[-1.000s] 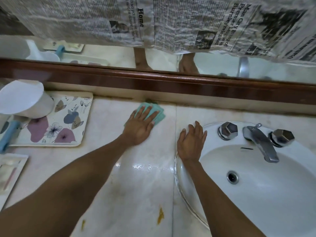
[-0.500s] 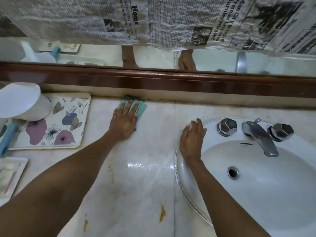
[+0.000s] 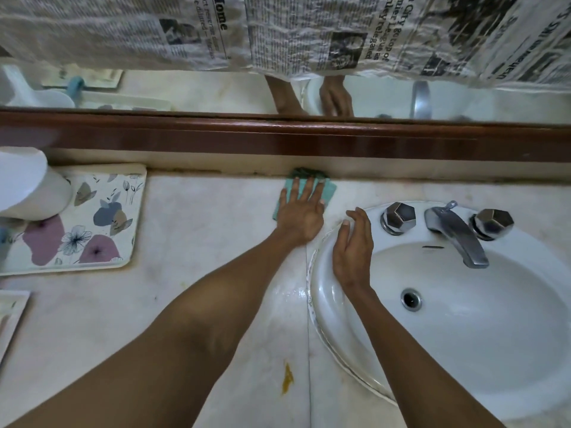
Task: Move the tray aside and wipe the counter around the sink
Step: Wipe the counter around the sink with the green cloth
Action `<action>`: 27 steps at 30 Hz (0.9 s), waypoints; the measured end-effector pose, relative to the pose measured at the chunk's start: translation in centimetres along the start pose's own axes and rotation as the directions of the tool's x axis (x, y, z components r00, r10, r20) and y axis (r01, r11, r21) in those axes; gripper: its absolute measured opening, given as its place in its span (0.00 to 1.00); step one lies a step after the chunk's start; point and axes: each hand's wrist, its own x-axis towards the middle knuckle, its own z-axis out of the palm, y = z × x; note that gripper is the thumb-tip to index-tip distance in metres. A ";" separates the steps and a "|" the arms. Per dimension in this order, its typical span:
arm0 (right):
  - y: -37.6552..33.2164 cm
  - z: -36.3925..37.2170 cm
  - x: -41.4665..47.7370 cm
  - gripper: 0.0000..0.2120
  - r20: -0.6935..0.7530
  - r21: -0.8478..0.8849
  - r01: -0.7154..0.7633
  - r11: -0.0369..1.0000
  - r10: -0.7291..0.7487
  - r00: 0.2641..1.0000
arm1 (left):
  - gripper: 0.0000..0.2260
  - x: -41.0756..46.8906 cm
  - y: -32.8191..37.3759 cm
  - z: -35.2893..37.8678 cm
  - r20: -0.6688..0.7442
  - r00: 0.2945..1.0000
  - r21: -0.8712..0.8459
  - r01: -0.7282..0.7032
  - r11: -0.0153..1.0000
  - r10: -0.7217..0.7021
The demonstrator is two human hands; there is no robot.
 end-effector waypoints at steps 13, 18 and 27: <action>0.7 0.8 -0.3 0.13 0.030 -0.202 0.045 0.978 -0.040 0.999 | 0.26 -3.8 -13.2 -2.8 -0.171 0.977 0.105 0.147 0.984 -0.127; 0.0 1.8 0.1 0.15 0.088 -0.394 0.078 0.916 -0.047 0.995 | 0.26 -3.2 -8.0 -1.0 -0.146 0.943 0.036 0.307 0.951 -0.299; -3.7 6.3 1.5 0.21 0.406 -0.478 0.280 0.832 -0.073 0.911 | 0.24 -8.6 -18.6 -3.8 -0.046 0.980 0.222 -0.177 0.959 0.191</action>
